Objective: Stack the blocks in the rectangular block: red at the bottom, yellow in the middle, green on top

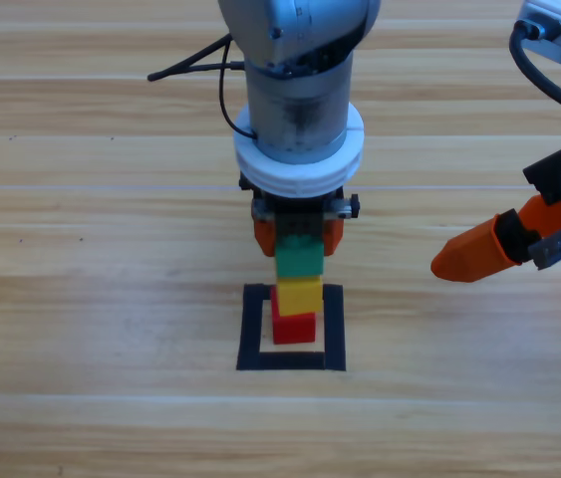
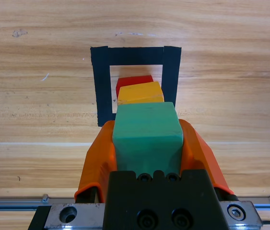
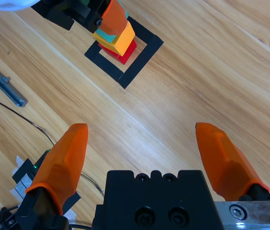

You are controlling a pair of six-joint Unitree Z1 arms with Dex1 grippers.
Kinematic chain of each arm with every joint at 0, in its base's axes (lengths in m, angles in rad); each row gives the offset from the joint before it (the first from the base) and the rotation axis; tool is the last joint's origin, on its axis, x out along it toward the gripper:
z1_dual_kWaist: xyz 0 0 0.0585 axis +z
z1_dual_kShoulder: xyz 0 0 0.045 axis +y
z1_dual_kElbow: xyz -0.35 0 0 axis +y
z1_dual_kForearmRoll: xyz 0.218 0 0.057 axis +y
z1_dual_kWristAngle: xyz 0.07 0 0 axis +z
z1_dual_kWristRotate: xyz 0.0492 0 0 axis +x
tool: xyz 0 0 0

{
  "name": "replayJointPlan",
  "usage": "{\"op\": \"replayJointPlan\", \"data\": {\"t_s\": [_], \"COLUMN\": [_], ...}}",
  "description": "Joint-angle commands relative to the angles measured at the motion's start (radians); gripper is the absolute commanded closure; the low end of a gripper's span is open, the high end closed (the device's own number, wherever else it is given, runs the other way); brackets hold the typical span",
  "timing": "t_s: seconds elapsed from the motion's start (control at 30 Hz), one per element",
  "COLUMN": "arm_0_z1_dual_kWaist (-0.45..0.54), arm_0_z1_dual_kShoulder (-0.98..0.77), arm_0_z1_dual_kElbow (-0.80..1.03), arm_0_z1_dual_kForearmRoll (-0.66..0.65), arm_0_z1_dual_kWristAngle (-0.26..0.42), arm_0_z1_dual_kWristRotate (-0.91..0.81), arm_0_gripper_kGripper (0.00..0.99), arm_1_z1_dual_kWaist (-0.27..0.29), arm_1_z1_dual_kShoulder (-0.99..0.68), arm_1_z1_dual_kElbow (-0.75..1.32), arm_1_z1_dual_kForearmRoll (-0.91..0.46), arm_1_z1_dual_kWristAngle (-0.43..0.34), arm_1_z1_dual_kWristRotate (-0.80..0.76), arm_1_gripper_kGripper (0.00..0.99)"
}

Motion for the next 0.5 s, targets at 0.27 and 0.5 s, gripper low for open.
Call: {"op": "replayJointPlan", "data": {"t_s": [0.27, 0.5], "arm_0_z1_dual_kWaist": [-0.014, -0.014], "arm_0_z1_dual_kShoulder": [0.061, 0.066], "arm_0_z1_dual_kElbow": [0.024, 0.025], "arm_0_z1_dual_kForearmRoll": [0.003, 0.003], "arm_0_z1_dual_kWristAngle": [0.015, 0.015], "arm_0_z1_dual_kWristRotate": [0.013, 0.013], "arm_0_gripper_kGripper": [0.962, 0.962], "arm_1_z1_dual_kWaist": [-0.031, -0.031], "arm_1_z1_dual_kShoulder": [-0.021, -0.021], "arm_1_z1_dual_kElbow": [0.011, 0.011], "arm_1_z1_dual_kForearmRoll": [0.008, 0.008], "arm_1_z1_dual_kWristAngle": [0.011, 0.011], "arm_1_z1_dual_kWristRotate": [-0.01, -0.01], "arm_1_gripper_kGripper": [0.007, 0.007]}}
